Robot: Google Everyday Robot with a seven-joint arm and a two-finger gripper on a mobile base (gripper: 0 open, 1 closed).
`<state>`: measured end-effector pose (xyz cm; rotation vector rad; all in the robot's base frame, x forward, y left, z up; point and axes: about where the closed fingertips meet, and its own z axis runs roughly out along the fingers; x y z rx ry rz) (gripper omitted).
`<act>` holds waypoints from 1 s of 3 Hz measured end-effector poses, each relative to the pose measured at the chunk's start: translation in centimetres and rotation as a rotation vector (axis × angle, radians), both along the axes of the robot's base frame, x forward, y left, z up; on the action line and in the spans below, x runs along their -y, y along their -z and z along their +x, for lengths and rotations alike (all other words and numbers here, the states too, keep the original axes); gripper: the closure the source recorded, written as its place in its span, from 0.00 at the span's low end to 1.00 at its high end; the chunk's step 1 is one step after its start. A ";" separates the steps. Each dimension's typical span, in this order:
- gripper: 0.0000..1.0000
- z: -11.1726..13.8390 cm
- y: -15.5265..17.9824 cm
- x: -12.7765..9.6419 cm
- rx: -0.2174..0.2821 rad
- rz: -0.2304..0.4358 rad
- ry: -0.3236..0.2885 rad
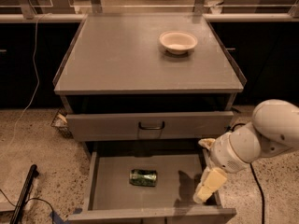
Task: Pick green can from middle drawer and place on counter
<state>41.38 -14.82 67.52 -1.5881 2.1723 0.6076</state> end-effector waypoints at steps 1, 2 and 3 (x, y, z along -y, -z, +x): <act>0.00 0.6 4.6 -0.5 -0.041 0.019 0.024; 0.00 1.9 8.7 -1.3 -0.019 0.083 0.055; 0.00 3.6 10.8 -2.4 0.049 0.142 0.068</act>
Offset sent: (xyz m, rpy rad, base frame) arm 0.0428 0.0200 -0.1380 0.1695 -0.0437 -0.1025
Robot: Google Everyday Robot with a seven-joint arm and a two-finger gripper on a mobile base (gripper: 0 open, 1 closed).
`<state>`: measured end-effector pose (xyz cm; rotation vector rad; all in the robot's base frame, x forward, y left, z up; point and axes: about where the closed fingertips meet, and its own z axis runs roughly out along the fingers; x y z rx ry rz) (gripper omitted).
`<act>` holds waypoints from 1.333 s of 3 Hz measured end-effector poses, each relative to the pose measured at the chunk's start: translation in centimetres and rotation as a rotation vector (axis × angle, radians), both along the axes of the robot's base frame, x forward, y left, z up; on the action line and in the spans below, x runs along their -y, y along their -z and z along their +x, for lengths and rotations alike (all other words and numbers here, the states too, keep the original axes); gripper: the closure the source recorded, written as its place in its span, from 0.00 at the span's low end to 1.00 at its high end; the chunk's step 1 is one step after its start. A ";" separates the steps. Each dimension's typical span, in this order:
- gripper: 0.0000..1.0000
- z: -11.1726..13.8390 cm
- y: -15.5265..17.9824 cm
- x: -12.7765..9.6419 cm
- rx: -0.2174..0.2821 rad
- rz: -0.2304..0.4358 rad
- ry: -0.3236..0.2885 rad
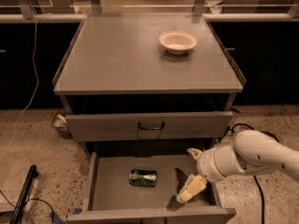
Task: Pick green can from middle drawer and place on counter
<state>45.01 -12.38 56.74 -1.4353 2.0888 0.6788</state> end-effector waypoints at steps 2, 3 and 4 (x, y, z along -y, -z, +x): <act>0.00 1.8 2.0 -1.1 0.057 0.040 0.018; 0.00 2.7 4.6 -2.4 0.062 0.071 0.021; 0.00 4.3 8.3 -5.3 0.063 0.106 0.003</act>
Offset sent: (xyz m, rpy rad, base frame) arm 0.0150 0.0073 -0.0129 0.0313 -0.0500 -0.0158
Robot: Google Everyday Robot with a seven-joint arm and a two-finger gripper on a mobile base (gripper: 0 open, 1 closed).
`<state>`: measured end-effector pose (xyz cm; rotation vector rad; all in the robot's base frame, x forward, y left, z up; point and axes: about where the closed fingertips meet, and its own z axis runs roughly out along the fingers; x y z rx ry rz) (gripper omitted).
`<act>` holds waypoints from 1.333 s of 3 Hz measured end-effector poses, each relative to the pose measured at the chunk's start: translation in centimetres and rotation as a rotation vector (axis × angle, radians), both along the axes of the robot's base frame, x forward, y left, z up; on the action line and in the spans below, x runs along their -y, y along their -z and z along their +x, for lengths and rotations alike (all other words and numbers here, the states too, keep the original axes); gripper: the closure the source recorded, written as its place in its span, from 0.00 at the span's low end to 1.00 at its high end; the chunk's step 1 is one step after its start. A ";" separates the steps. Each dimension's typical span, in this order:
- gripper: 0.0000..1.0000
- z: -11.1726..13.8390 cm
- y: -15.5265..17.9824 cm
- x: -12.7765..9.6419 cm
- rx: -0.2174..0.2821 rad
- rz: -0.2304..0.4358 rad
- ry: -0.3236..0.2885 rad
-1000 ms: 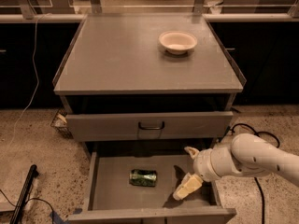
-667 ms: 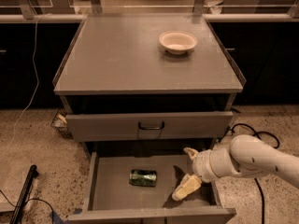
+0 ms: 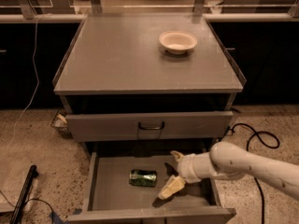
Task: Pick green can from middle drawer and place on counter
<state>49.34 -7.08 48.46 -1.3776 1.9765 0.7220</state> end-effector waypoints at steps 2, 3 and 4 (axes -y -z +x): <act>0.00 2.0 6.6 -4.3 -0.018 -0.002 -0.021; 0.00 2.5 9.8 -6.4 -0.037 -0.018 -0.036; 0.03 3.1 12.6 -8.9 -0.058 -0.027 -0.050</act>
Offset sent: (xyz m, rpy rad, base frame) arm 0.0293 0.0573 -0.0922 -0.0111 0.0223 0.0262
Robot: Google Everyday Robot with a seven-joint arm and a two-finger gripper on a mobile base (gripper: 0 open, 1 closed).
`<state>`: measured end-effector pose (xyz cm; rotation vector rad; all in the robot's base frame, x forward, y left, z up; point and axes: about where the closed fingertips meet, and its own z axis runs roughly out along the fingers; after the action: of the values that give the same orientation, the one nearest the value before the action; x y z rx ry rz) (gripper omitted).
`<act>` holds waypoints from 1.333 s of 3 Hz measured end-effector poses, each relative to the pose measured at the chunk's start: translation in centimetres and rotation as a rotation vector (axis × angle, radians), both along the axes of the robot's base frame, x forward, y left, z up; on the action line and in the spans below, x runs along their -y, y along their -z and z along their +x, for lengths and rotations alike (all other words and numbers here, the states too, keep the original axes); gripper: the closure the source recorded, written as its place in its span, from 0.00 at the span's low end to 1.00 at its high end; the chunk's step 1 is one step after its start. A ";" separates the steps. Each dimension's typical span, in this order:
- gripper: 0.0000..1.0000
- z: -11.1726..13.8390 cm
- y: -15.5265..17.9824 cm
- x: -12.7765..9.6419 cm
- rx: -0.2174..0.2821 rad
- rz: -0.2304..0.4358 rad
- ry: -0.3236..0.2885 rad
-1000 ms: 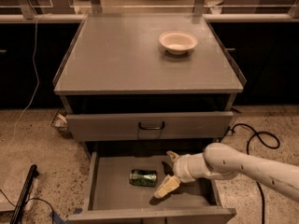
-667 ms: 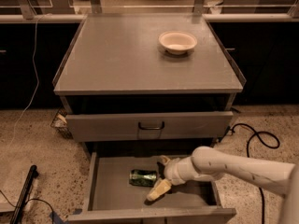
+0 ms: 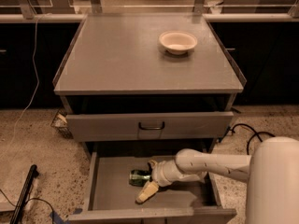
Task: Pick green can from middle drawer and place on counter
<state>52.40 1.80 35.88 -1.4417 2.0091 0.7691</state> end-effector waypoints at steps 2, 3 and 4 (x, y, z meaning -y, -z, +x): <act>0.49 0.0 0.0 0.0 0.000 0.000 0.000; 0.72 0.0 0.0 0.0 0.000 0.000 0.000; 0.96 0.0 0.0 0.0 0.000 0.000 0.000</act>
Offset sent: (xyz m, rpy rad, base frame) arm 0.0000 0.0000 0.0000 0.0000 0.0000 0.0000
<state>52.40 1.81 35.88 -1.4418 2.0091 0.7694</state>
